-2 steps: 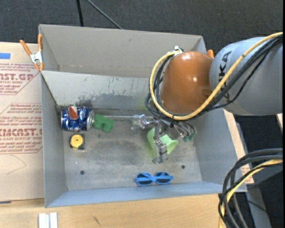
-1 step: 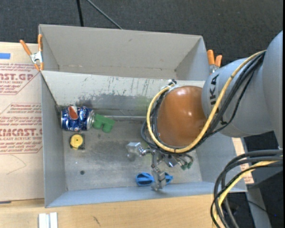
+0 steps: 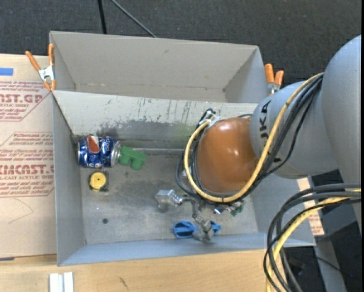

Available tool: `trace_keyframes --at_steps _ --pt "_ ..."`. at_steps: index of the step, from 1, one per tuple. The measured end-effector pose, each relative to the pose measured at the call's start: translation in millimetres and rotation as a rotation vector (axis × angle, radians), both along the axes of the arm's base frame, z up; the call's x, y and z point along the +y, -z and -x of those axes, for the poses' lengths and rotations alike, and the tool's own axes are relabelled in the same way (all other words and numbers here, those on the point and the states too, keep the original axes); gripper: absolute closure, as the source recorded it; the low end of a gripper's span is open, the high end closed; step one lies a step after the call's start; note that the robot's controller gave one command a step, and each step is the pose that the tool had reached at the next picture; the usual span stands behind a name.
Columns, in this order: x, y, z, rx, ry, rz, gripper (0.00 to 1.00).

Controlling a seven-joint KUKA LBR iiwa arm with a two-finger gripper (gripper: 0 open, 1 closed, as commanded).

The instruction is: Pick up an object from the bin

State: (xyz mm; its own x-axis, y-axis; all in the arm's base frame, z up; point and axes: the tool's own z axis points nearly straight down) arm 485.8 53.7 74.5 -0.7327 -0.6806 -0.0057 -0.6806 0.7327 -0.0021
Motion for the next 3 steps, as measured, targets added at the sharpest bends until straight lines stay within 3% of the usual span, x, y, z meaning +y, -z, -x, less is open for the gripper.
trace_keyframes --at_steps 1,2,3 --pt "-2.4 3.6 6.8 0.004 -0.344 0.002 0.0" --pt "-3.2 2.8 0.1 -0.008 -0.027 0.0 0.0" --pt "-5.4 4.6 2.4 0.005 -0.387 0.002 0.0"
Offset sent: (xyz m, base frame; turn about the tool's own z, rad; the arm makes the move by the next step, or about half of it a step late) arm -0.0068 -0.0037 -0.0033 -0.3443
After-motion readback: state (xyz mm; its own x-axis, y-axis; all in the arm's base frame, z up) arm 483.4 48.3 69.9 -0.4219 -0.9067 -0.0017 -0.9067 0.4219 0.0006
